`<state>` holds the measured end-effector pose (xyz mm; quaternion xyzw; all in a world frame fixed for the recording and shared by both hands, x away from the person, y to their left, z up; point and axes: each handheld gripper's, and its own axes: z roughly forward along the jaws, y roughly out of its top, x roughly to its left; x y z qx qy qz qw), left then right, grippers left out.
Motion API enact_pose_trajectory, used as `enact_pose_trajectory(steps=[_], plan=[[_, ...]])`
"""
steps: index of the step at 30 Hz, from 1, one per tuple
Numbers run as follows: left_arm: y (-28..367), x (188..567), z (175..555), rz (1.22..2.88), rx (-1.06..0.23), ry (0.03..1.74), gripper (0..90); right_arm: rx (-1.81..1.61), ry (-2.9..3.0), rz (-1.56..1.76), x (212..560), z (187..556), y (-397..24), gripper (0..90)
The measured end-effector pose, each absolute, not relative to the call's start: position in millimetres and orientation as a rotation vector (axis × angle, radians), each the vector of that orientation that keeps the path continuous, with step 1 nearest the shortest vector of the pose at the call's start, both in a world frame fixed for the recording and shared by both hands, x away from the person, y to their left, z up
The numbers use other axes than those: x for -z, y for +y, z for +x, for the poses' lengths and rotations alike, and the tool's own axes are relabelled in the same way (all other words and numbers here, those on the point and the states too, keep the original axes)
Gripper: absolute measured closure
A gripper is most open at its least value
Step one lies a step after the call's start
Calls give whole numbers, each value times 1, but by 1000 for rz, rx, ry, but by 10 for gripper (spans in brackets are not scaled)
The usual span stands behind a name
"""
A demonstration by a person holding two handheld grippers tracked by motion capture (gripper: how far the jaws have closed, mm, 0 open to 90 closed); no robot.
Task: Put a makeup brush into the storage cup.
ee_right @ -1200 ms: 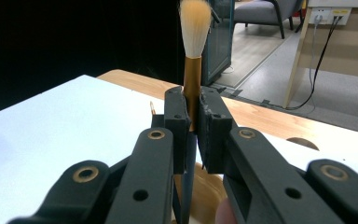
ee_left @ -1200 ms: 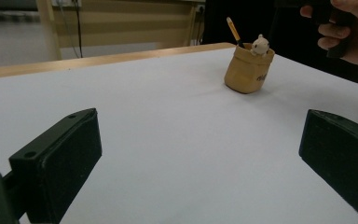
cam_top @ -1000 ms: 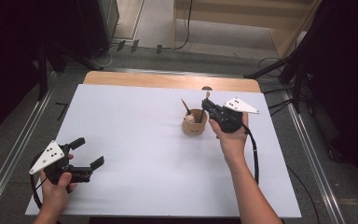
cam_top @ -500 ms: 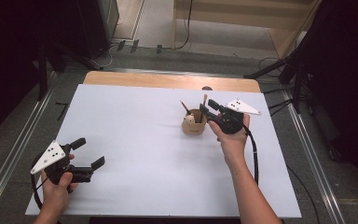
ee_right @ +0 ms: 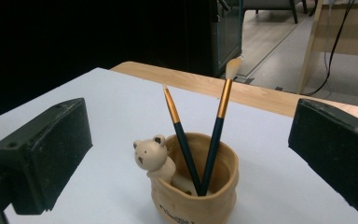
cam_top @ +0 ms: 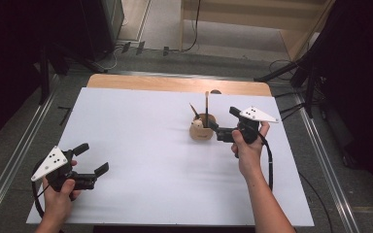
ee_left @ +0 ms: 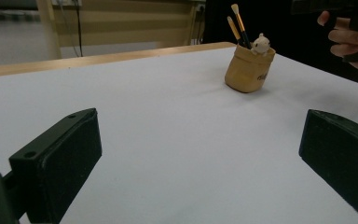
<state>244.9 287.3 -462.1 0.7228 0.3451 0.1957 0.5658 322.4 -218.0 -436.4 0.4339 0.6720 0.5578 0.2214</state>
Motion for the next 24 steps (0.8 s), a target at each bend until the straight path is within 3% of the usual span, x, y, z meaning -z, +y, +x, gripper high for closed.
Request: enact_pose_trajectory(steps=[24], plan=[[287,462,244,1703,-474,798,0,-1530,1800,1257,462,281,-267,0]])
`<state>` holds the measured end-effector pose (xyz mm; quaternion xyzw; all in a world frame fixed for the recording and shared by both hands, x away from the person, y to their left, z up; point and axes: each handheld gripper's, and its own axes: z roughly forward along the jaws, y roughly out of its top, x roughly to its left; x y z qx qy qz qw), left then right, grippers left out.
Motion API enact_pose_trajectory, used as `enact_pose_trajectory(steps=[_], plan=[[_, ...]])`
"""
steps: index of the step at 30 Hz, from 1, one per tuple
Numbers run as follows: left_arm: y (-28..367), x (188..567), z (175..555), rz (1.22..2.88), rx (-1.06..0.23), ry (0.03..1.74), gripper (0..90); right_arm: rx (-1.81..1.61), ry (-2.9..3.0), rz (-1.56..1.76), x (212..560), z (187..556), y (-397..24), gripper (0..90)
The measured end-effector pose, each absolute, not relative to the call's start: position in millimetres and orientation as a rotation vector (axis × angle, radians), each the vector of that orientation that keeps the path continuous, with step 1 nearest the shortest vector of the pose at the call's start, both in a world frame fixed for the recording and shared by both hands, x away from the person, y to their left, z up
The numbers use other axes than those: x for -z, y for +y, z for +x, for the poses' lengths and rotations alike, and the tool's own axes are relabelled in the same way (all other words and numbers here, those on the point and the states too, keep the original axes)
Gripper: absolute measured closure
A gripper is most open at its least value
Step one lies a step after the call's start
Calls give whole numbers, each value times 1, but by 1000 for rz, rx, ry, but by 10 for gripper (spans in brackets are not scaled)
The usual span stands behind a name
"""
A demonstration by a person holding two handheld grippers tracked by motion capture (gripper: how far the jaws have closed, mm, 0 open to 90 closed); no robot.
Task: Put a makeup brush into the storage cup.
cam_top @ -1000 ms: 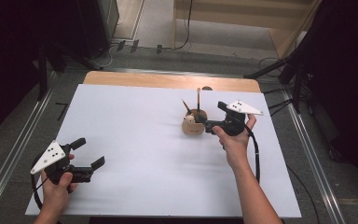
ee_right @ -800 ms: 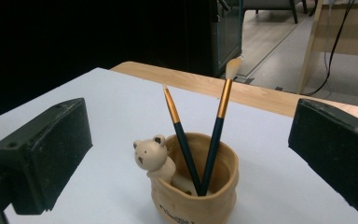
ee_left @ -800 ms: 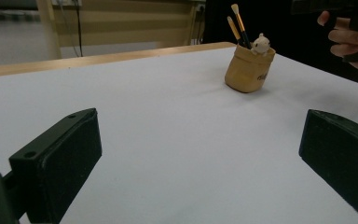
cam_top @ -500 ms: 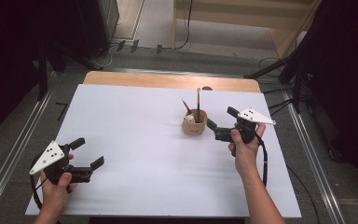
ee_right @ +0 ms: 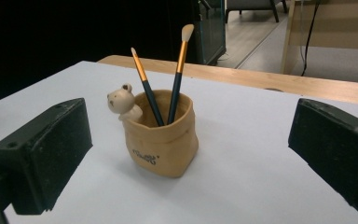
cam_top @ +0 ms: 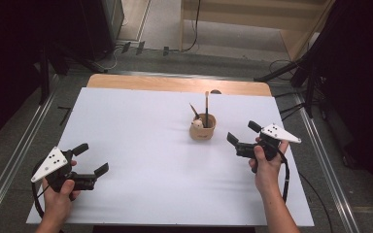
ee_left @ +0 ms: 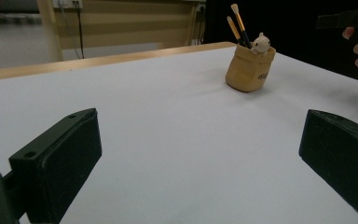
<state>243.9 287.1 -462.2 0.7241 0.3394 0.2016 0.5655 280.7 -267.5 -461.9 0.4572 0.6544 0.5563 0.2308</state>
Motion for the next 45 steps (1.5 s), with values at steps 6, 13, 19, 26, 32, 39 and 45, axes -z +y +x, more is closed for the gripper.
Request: enact_pose_trajectory(steps=[6,13,19,26,32,39,45], plan=[[287,462,243,1707,-474,788,0,-1531,1795,1270,470,270,-275,0],[286,462,242,1710,-479,781,0,-1516,1801,1269,480,258,-279,0],[287,462,242,1709,-480,782,0,-1508,1798,1274,486,250,-284,0],[287,462,242,1709,-480,779,0,-1514,1776,1276,484,239,-294,0],[286,462,241,1716,-487,774,0,-1496,1787,1259,488,229,-297,0],[287,462,240,1717,-492,773,0,-1482,1792,1265,492,221,-298,0],[291,462,239,1709,-495,776,0,-1471,1785,1270,493,211,-302,0]])
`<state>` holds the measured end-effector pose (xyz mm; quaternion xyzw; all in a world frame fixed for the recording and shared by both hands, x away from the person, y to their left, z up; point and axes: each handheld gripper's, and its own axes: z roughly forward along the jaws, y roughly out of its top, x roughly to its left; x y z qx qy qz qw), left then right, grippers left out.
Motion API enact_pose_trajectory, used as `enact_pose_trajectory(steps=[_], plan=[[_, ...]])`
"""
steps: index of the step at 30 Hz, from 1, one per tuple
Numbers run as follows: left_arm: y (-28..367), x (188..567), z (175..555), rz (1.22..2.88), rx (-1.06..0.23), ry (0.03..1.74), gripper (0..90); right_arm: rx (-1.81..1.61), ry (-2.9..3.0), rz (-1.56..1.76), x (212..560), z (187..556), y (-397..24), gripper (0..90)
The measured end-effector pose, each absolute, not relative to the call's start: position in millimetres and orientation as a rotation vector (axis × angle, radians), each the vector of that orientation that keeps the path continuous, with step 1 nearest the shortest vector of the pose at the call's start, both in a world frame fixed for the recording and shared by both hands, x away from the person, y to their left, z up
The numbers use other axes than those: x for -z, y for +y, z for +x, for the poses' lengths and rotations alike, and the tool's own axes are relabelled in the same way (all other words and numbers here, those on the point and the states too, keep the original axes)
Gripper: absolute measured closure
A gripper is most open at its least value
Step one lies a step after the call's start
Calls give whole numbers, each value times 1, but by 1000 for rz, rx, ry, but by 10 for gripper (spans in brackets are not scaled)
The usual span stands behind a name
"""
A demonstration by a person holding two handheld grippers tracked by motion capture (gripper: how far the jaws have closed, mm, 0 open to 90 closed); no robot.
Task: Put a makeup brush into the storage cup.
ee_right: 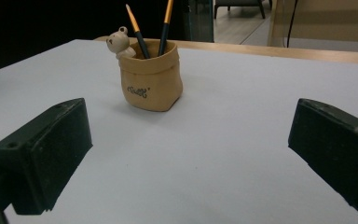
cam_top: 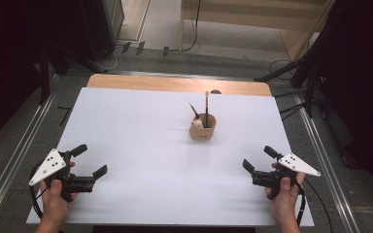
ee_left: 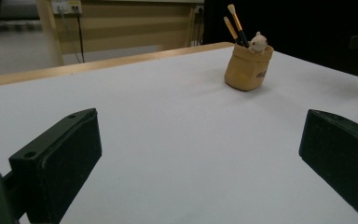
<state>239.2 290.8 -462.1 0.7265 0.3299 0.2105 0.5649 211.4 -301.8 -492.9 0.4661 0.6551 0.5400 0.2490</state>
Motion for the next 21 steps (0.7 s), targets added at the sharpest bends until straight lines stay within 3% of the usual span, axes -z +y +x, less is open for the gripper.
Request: enact_pose_trajectory(steps=[21], plan=[[298,464,239,1699,-499,788,0,-1467,1714,1309,496,181,-320,0]])
